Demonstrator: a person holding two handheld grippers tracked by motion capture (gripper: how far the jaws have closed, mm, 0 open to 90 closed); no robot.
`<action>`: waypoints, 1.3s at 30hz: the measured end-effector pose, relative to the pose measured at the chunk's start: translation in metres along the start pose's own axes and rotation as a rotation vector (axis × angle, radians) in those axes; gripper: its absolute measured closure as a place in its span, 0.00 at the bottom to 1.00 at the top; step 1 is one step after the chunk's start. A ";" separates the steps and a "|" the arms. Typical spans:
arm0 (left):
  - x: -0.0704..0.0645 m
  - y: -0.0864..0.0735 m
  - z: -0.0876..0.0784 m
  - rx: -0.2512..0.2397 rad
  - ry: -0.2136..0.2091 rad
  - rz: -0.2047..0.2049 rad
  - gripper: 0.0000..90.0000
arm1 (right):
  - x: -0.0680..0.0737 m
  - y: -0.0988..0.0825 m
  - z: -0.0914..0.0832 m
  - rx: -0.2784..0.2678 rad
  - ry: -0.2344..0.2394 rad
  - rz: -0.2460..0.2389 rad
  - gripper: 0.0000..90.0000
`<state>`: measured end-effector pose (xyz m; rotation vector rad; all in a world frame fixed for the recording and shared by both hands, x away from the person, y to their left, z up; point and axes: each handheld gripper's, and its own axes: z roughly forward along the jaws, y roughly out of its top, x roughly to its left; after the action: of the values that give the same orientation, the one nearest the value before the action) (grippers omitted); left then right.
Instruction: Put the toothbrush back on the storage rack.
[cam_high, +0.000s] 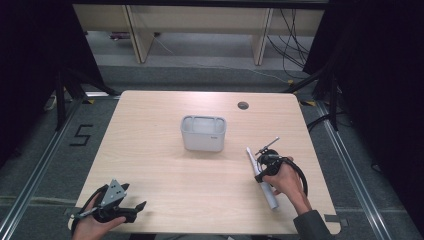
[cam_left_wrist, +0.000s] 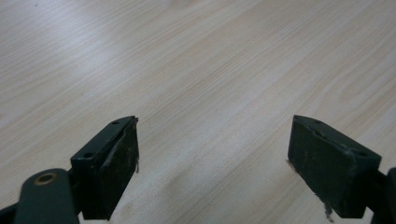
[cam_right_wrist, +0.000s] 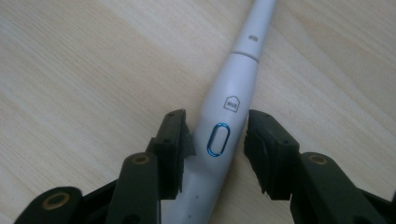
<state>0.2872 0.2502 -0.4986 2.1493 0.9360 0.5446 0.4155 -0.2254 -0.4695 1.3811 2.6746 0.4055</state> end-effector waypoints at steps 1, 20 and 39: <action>0.000 0.000 0.000 0.000 -0.001 0.003 0.18 | -0.001 0.001 0.001 0.022 -0.003 -0.005 0.66; 0.000 0.000 0.000 0.009 -0.001 0.012 0.18 | -0.002 0.012 0.004 0.152 0.016 -0.062 0.73; -0.001 0.000 0.000 -0.003 -0.004 0.000 0.18 | 0.004 0.025 0.010 0.283 -0.004 -0.067 0.74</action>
<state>0.2871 0.2493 -0.4987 2.1472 0.9324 0.5413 0.4352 -0.2065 -0.4715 1.3489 2.8508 0.0170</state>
